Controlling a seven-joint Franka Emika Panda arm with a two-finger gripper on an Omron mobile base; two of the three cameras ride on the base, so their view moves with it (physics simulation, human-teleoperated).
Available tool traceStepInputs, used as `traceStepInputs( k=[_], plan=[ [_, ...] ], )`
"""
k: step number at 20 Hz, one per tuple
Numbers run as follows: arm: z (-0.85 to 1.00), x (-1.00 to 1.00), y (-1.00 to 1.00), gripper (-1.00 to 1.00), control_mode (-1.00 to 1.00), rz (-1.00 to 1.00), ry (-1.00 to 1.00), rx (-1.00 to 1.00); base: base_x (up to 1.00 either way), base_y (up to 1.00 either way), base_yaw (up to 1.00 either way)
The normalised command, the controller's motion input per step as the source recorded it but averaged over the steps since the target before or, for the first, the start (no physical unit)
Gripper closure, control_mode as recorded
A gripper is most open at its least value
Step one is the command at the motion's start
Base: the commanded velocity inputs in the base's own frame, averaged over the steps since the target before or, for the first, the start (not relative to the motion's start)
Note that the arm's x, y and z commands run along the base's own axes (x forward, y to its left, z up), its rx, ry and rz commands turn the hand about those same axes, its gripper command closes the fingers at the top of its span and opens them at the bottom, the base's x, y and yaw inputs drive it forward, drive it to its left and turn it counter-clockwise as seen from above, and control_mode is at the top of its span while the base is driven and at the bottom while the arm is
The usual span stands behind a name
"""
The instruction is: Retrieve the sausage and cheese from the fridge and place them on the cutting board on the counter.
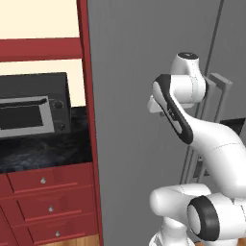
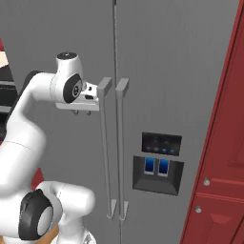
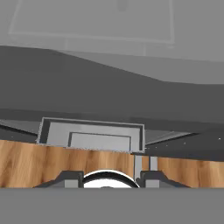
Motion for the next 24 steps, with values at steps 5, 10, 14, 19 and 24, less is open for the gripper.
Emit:
traceStepInputs(
  k=[5,10,14,19,24],
  plan=[
    [0.0,0.0,0.0,-1.0,1.0,0.0,0.0,0.0,-0.42,0.0,-0.02],
    [0.0,0.0,0.0,-1.0,1.0,0.0,0.0,0.0,-0.87,0.0,-0.06],
    [0.0,0.0,0.0,-1.0,1.0,0.0,0.0,0.0,-0.22,-0.18,-0.05],
    [0.0,0.0,0.0,-1.0,1.0,0.0,0.0,0.0,0.0,-0.86,0.0],
    [0.0,0.0,0.0,-1.0,1.0,0.0,0.0,0.0,0.01,-0.79,0.18]
  ],
)
